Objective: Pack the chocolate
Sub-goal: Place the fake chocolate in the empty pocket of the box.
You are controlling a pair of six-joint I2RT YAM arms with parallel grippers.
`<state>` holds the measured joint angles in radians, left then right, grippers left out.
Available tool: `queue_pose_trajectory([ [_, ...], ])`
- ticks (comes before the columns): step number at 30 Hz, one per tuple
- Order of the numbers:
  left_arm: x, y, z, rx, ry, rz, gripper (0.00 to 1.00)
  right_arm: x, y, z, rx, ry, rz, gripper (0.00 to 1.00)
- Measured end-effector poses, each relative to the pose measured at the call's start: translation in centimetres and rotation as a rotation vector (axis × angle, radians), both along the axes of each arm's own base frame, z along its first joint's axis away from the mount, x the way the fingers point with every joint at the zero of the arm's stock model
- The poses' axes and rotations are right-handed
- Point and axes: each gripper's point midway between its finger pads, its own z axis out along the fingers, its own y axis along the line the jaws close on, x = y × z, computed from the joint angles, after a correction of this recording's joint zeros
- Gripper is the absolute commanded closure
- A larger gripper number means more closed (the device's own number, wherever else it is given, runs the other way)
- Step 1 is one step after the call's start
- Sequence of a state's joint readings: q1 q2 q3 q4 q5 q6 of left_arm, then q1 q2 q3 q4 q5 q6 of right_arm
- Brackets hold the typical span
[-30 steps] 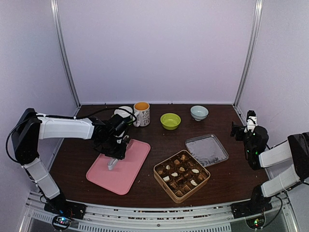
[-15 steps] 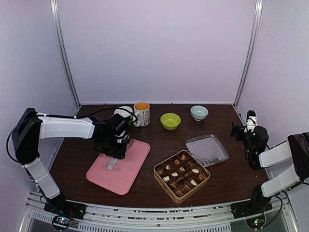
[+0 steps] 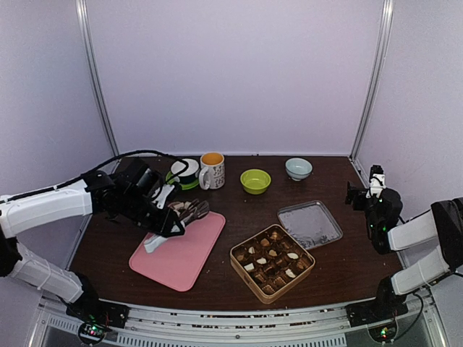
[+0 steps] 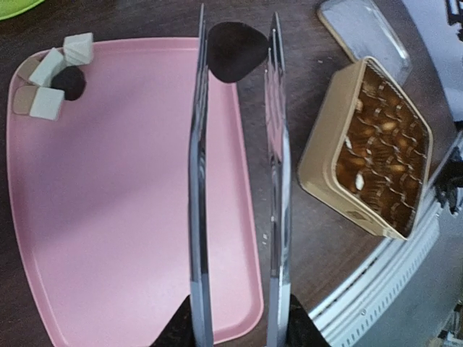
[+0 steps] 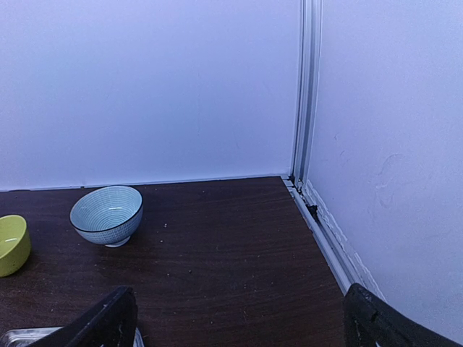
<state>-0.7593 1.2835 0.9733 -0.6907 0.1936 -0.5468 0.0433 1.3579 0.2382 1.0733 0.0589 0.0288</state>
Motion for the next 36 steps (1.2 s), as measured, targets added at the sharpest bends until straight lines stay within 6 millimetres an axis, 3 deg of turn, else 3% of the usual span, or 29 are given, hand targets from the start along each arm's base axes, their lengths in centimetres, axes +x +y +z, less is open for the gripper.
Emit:
queue_pose_trajectory([
  [6, -4.2, -2.4, 2.8, -0.116, -0.024, -0.187, 0.76, 0.0, 0.0, 0.0, 0.000, 0.000, 0.000, 0.00],
  [13, -8.5, -6.3, 2.7, -0.110, -0.020, -0.412, 0.76, 0.0, 0.0, 0.0, 0.000, 0.000, 0.000, 0.00],
  [22, -10.4, -13.0, 1.8, -0.109, -0.007, -0.622, 0.76, 0.0, 0.0, 0.0, 0.000, 0.000, 0.000, 0.00],
  [28, -12.0, -14.9, -0.3, -0.090, 0.050, -0.719, 0.76, 0.0, 0.0, 0.0, 0.000, 0.000, 0.000, 0.00],
  [36, -13.2, -16.1, -2.0, -0.081, 0.113, -0.777, 0.75, 0.0, 0.0, 0.0, 0.000, 0.000, 0.000, 0.00],
])
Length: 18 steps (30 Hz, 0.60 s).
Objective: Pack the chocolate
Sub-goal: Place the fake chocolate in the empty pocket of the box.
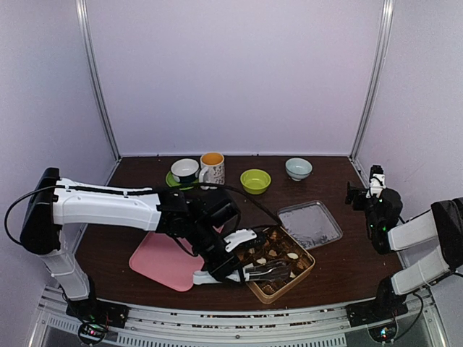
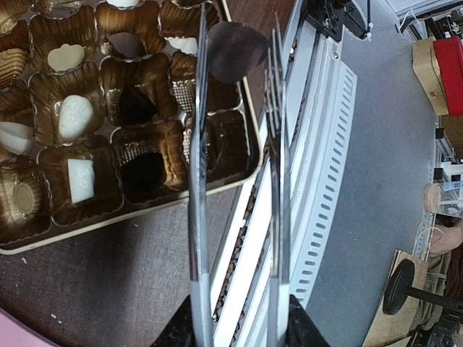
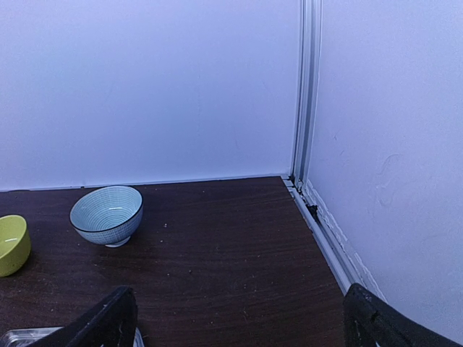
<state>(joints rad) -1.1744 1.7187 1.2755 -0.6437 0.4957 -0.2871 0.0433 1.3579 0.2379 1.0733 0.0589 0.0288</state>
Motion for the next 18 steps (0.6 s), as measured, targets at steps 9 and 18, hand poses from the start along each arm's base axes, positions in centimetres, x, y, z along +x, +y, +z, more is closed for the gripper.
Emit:
queue_pose_trajectory([
  [9, -0.01, -0.05, -0.60, 0.019, 0.003, -0.007, 0.70, 0.00, 0.00, 0.00, 0.000, 0.000, 0.000, 0.00],
  [18, 0.20, -0.02, -0.69, 0.025, -0.008, -0.002, 0.67, 0.00, 0.00, 0.00, 0.000, 0.000, 0.000, 0.00],
])
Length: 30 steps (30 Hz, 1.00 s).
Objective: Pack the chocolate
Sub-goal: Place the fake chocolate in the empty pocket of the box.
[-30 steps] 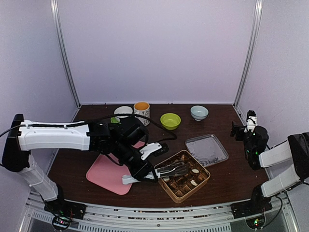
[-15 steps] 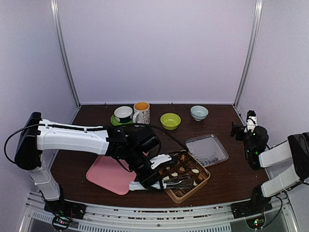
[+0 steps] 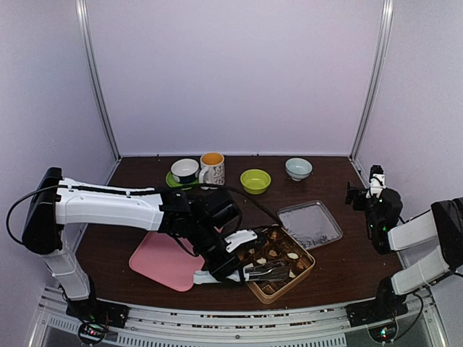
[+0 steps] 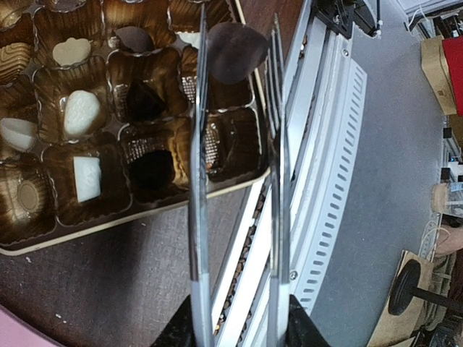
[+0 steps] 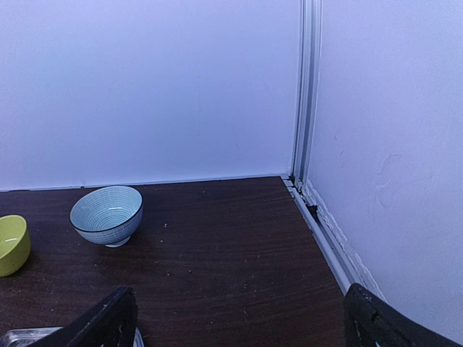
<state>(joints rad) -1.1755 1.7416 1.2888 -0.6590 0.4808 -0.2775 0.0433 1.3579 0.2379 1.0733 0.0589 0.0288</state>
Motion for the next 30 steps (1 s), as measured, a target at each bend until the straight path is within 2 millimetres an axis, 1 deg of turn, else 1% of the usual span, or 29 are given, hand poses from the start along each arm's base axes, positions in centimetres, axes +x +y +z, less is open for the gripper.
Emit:
queue_pose_trajectory([
  [9, 0.21, 0.07, -0.13, 0.007, -0.011, 0.007, 0.64, 0.00, 0.00, 0.00, 0.000, 0.000, 0.000, 0.00],
  [16, 0.34, 0.17, -0.24, 0.014, -0.018, 0.011, 0.63, 0.00, 0.00, 0.00, 0.000, 0.000, 0.000, 0.00],
  [22, 0.45, 0.19, -0.29, 0.016, -0.024, 0.014, 0.59, 0.00, 0.00, 0.00, 0.000, 0.000, 0.000, 0.00],
  [30, 0.54, 0.21, -0.33, 0.019, -0.029, 0.017, 0.58, 0.00, 0.00, 0.00, 0.000, 0.000, 0.000, 0.00],
])
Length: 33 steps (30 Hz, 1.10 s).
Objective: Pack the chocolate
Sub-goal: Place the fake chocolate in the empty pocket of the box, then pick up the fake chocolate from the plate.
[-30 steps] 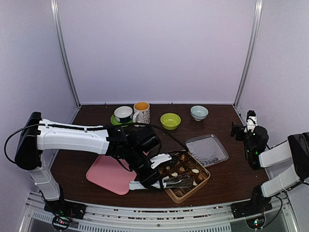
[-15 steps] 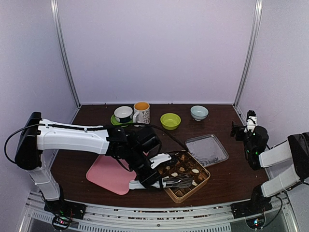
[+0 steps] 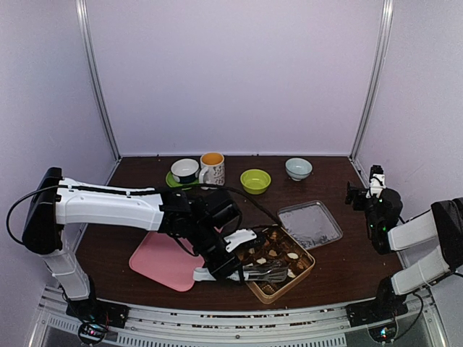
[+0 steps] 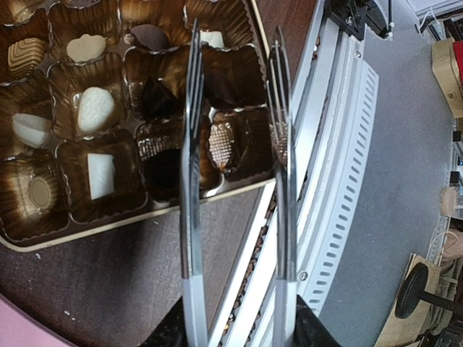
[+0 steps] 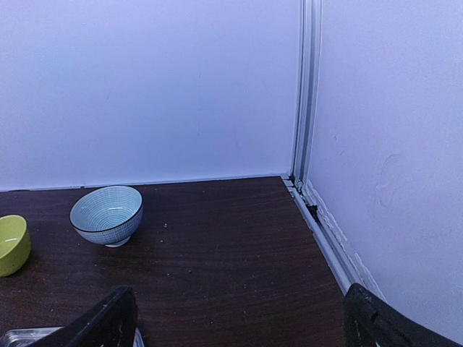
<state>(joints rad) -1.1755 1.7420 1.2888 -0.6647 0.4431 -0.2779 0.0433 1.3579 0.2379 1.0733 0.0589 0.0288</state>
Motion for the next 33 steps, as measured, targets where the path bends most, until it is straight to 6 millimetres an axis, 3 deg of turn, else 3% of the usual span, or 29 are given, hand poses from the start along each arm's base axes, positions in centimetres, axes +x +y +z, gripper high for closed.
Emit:
queue_pose_trajectory([
  [10, 1.5, 0.6, -0.3, 0.036, -0.085, 0.049, 0.61, 0.0, 0.0, 0.0, 0.000, 0.000, 0.000, 0.00],
  [15, 3.6, 2.9, 1.8, 0.033, -0.195, 0.170, 0.59, 0.0, 0.0, 0.0, 0.000, 0.000, 0.000, 0.00],
  [20, 8.1, 8.2, 3.5, 0.038, -0.242, 0.427, 0.57, 0.0, 0.0, 0.0, 0.000, 0.000, 0.000, 0.00],
  [25, 13.0, 15.2, 1.6, 0.148, -0.236, 0.731, 0.57, 0.0, 0.0, 0.0, 0.000, 0.000, 0.000, 0.00],
  [29, 14.5, 20.0, -0.5, 0.241, -0.202, 0.894, 0.51, 0.0, 0.0, 0.0, 0.000, 0.000, 0.000, 0.00],
  [33, 15.7, 22.5, -0.8, 0.277, -0.207, 0.980, 0.50, 0.0, 0.0, 0.0, 0.000, 0.000, 0.000, 0.00],
])
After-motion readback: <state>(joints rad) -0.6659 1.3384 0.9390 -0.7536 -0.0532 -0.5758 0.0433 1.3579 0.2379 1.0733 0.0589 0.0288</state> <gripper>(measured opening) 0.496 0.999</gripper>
